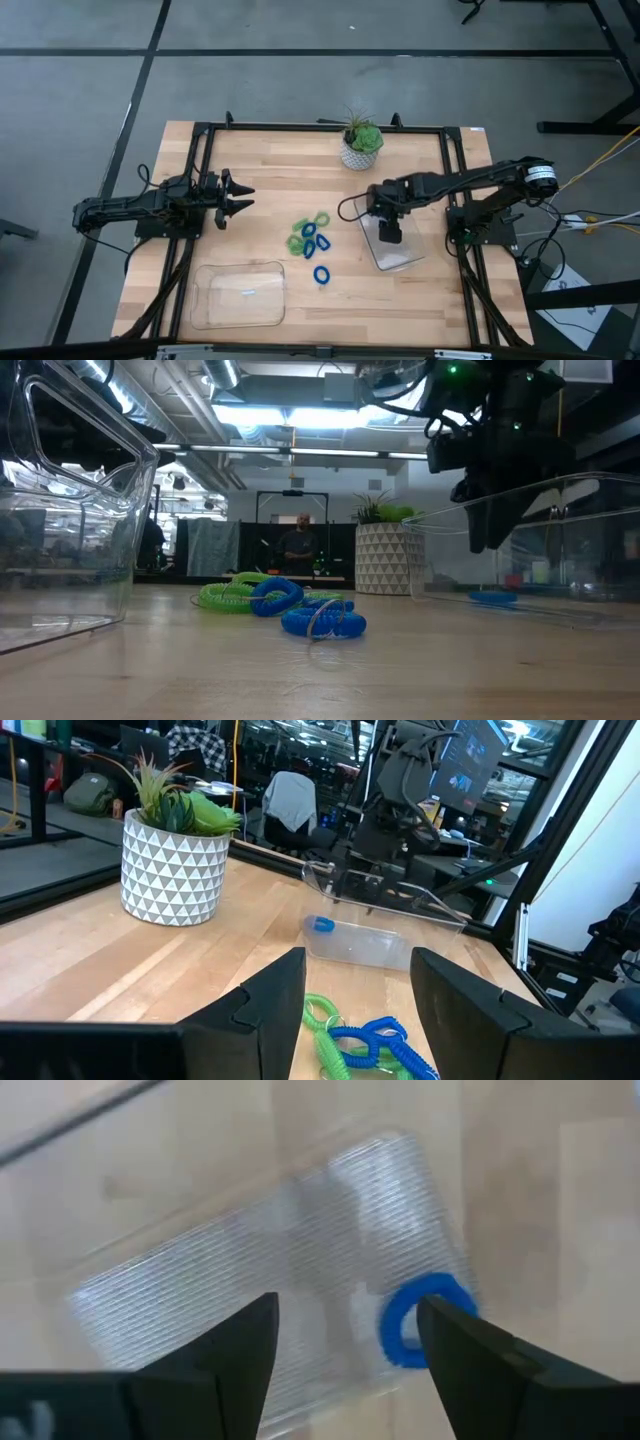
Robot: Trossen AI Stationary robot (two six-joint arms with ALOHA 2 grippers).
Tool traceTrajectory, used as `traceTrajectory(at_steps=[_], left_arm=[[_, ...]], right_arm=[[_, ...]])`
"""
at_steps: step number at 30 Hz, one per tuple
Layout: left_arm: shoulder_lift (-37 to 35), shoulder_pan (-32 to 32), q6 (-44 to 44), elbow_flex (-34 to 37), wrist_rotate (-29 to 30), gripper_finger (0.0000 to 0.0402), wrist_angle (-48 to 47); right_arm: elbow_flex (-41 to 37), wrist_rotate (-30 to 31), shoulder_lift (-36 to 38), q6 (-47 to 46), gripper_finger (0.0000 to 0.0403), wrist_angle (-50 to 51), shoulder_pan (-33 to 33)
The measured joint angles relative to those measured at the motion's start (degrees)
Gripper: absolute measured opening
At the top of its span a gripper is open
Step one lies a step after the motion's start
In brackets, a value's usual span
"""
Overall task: Sort spring keychains
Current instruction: Put the blue spring keychain into the right transparent bin
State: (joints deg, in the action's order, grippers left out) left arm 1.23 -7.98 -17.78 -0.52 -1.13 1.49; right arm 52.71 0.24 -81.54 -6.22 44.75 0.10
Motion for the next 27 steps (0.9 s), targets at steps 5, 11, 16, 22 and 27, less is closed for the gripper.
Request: traceTrajectory(at_steps=[5, 11, 16, 22, 27], left_arm=[[0.0, 0.0, 0.0, 0.0, 0.0, 0.0178, 0.0], [0.0, 0.0, 0.0, 0.0, 0.0, 0.0178, 0.0], [0.0, 0.0, 0.0, 0.0, 0.0, 0.0178, 0.0], [0.0, 0.0, 0.0, 0.0, 0.0, 0.0178, 0.0], [0.0, 0.0, 0.0, 0.0, 0.0, 0.0178, 0.0]], right_arm=[[5.6, -1.8, 0.0, 0.3, 0.0236, 4.9, 0.0], [15.2, -1.9, 0.0, 1.1, 0.0236, 7.2, 0.0], [20.1, -1.9, 0.0, 3.6, 0.0236, -1.0, 0.0], [20.8, -6.5, 0.0, 1.9, 0.0236, -15.8, 0.0], [20.8, -8.9, -2.0, 2.3, 0.0236, -21.9, 0.6]])
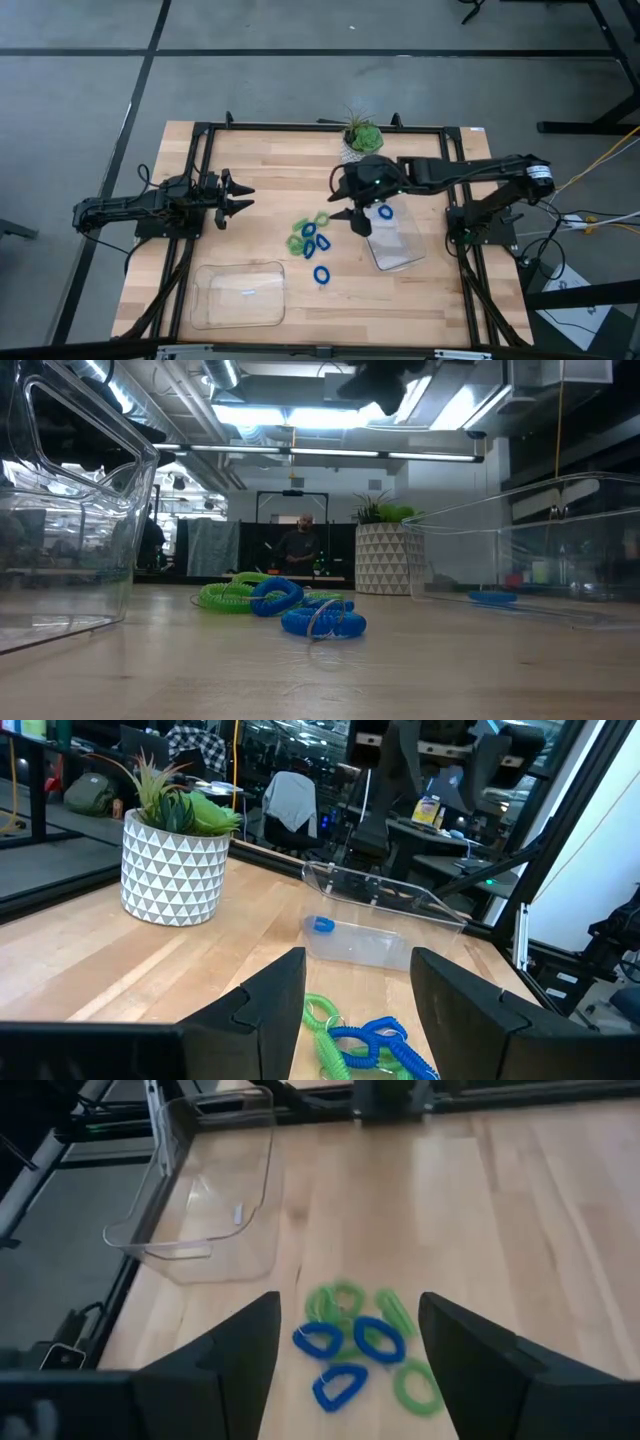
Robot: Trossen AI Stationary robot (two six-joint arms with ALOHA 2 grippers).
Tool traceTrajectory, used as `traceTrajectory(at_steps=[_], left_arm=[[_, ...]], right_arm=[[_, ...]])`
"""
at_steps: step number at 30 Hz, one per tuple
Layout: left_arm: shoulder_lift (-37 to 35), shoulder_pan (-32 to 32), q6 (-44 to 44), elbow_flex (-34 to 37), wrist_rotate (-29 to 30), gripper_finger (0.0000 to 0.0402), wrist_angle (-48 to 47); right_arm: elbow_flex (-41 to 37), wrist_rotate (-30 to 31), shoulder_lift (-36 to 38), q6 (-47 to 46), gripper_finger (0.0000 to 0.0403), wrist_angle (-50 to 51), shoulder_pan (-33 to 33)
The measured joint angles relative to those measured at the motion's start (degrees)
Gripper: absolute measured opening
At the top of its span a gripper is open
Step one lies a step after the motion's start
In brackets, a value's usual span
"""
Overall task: Sort spring keychains
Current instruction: Put the blue spring keychain into the right transparent bin
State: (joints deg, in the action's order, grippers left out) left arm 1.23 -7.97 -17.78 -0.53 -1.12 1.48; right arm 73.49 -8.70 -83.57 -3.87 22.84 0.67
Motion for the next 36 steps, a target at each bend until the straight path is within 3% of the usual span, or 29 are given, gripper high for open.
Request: traceTrajectory(at_steps=[30, 36], left_arm=[[0.0, 0.0, 0.0, 0.0, 0.0, 0.0178, 0.0], [0.0, 0.0, 0.0, 0.0, 0.0, 0.0178, 0.0]], right_arm=[[-0.1, -0.5, -22.1, 6.3, 0.0236, -0.5, 8.5], [-0.1, -0.5, -24.1, 14.2, 0.0236, 0.6, 10.0]])
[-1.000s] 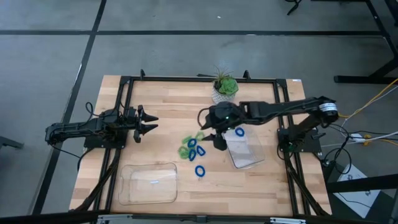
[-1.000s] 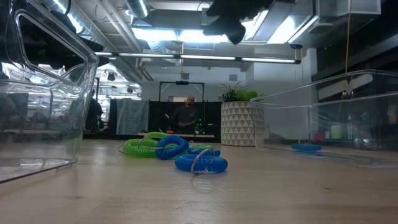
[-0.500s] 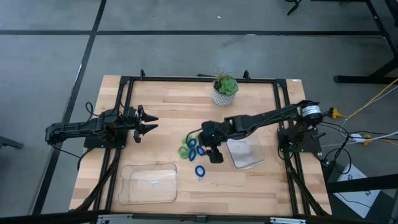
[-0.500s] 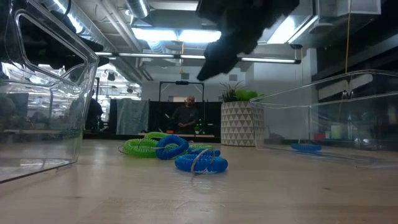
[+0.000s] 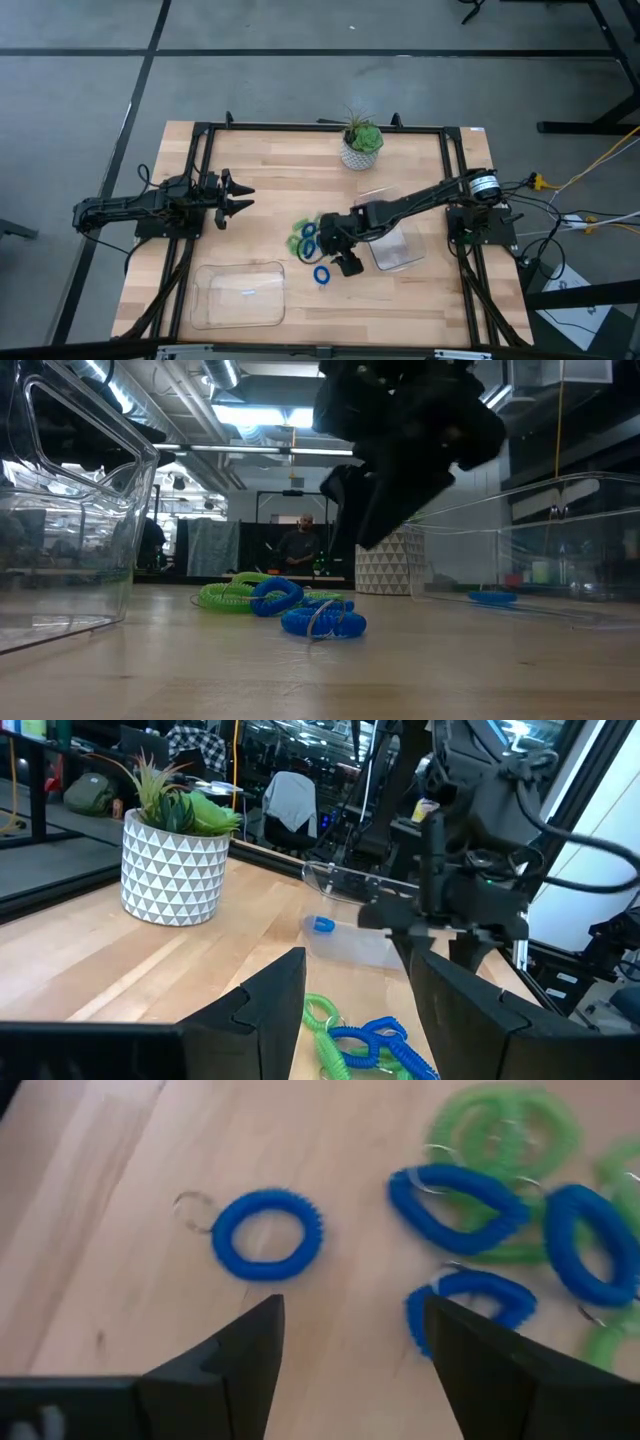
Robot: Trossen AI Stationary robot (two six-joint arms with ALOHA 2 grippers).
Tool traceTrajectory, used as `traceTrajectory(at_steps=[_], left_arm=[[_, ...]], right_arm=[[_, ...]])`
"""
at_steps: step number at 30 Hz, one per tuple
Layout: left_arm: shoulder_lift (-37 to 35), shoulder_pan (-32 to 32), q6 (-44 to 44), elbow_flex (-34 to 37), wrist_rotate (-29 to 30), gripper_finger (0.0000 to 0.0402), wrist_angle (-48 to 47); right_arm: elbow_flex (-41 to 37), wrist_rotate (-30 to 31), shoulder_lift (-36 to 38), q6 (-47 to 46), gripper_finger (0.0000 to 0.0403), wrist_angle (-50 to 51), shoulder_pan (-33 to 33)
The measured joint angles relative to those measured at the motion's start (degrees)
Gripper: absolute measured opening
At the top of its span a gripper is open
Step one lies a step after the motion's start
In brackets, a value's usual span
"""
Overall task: Sort spring keychains
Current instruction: Put the blue spring keychain into the right transparent bin
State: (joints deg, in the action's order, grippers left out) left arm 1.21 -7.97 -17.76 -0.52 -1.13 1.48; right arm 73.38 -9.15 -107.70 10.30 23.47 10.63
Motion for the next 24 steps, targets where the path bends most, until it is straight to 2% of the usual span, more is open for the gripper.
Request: traceTrajectory(at_steps=[10, 24], left_arm=[[0.0, 0.0, 0.0, 0.0, 0.0, 0.0178, 0.0], [0.0, 0.0, 0.0, 0.0, 0.0, 0.0178, 0.0]], right_arm=[[0.0, 3.7, -3.8, 11.9, 0.0236, 0.0, 1.4], [0.0, 5.1, -5.2, 12.5, 0.0236, -0.1, 0.0]])
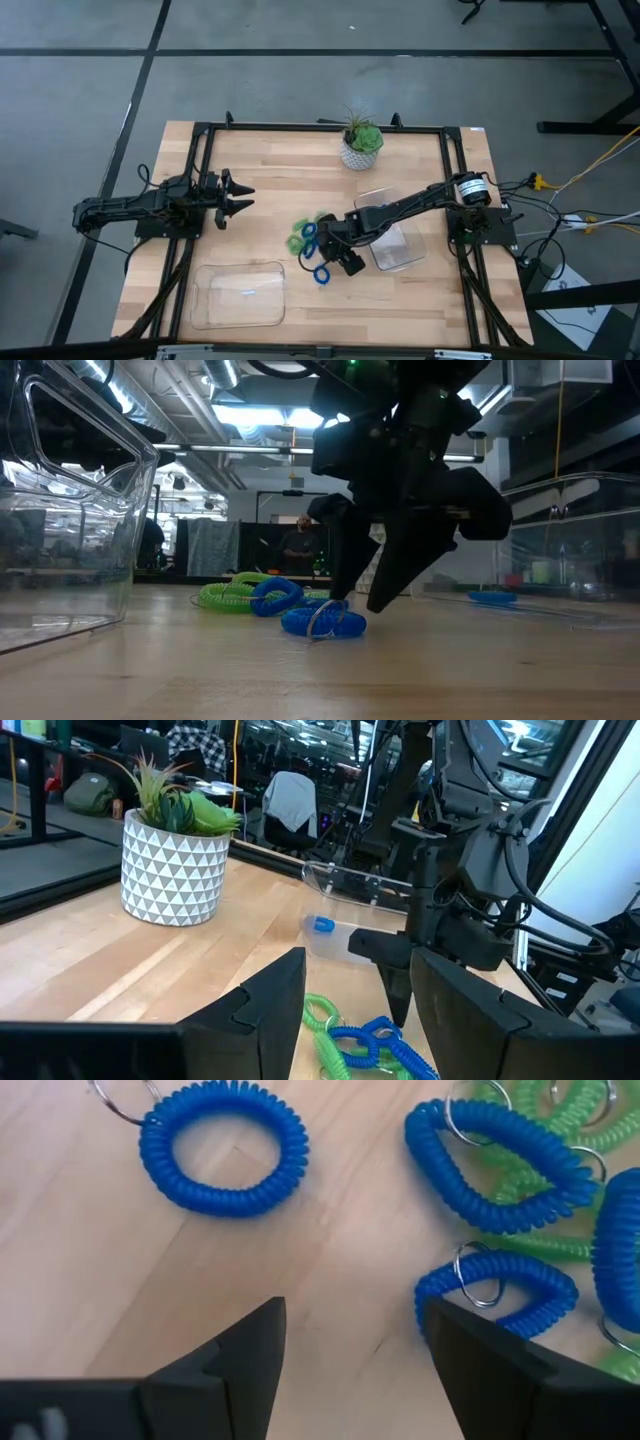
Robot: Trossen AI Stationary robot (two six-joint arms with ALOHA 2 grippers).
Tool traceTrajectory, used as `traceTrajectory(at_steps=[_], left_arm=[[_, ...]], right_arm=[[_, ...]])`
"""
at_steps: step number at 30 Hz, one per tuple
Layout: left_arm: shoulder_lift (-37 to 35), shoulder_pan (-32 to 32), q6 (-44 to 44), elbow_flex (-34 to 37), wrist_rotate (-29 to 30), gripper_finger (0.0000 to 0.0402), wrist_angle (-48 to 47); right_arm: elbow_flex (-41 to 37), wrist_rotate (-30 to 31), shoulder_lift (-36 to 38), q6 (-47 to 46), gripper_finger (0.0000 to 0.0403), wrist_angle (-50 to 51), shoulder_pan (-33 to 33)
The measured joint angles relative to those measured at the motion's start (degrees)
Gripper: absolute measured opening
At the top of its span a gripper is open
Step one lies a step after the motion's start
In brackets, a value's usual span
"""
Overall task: Sort spring keychains
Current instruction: Put the blue spring keychain into the right transparent bin
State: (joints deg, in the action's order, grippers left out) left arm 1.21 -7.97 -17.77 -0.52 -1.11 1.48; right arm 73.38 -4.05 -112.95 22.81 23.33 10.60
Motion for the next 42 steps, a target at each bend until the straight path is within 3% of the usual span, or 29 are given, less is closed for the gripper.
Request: traceTrajectory(at_steps=[16, 35, 42], left_arm=[[0.0, 0.0, 0.0, 0.0, 0.0, 0.0178, 0.0], [0.0, 0.0, 0.0, 0.0, 0.0, 0.0178, 0.0], [0.0, 0.0, 0.0, 0.0, 0.0, 0.0178, 0.0]], right_arm=[[4.0, -0.2, 0.0, -0.5, 0.0236, -3.0, -0.8], [4.2, -1.0, -4.7, -0.7, 0.0235, 2.2, -2.5], [4.2, -0.9, -4.9, -0.8, 0.0186, 4.1, -2.4]])
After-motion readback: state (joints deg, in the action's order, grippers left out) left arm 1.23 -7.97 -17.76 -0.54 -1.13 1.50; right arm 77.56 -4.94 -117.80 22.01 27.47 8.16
